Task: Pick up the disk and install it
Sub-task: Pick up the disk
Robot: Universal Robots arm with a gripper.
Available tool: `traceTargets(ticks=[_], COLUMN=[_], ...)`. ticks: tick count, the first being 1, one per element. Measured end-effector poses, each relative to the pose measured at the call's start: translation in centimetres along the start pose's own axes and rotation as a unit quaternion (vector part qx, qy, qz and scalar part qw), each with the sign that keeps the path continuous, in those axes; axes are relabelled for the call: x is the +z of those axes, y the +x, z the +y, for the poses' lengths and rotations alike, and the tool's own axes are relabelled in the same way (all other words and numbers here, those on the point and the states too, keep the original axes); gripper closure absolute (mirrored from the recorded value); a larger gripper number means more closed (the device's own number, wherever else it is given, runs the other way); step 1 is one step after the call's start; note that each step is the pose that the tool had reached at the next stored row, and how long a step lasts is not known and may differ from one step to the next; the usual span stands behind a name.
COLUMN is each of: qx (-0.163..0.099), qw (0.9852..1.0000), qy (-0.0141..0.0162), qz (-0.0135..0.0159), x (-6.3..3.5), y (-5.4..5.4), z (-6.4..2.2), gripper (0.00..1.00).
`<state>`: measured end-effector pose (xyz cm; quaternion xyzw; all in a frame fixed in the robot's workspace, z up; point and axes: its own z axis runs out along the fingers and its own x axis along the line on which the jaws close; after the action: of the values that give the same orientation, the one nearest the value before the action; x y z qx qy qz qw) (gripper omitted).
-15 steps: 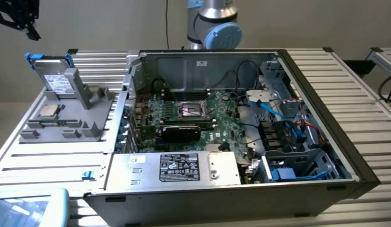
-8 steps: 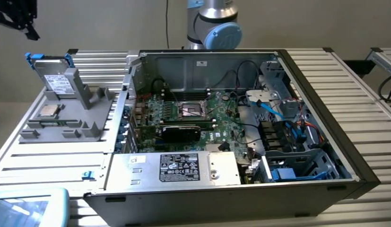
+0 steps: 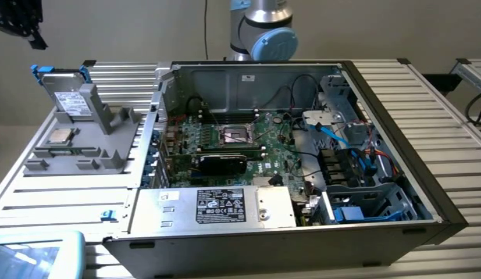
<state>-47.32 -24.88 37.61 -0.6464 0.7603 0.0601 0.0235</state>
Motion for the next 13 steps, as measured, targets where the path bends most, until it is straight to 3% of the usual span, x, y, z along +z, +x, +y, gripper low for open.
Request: traceTargets(ticks=[4, 10, 13], qx=[-0.020, -0.020, -0.024], qw=[0.9998, 0.9998, 0.9997], qy=[-0.0019, -0.0016, -0.0018], qz=[0.0035, 0.0041, 0.0063], x=[0.01, 0.01, 0.00], y=[-0.02, -0.02, -0.03], z=[0.00, 0.00, 0.00], gripper=[0.89, 0.89, 0.89])
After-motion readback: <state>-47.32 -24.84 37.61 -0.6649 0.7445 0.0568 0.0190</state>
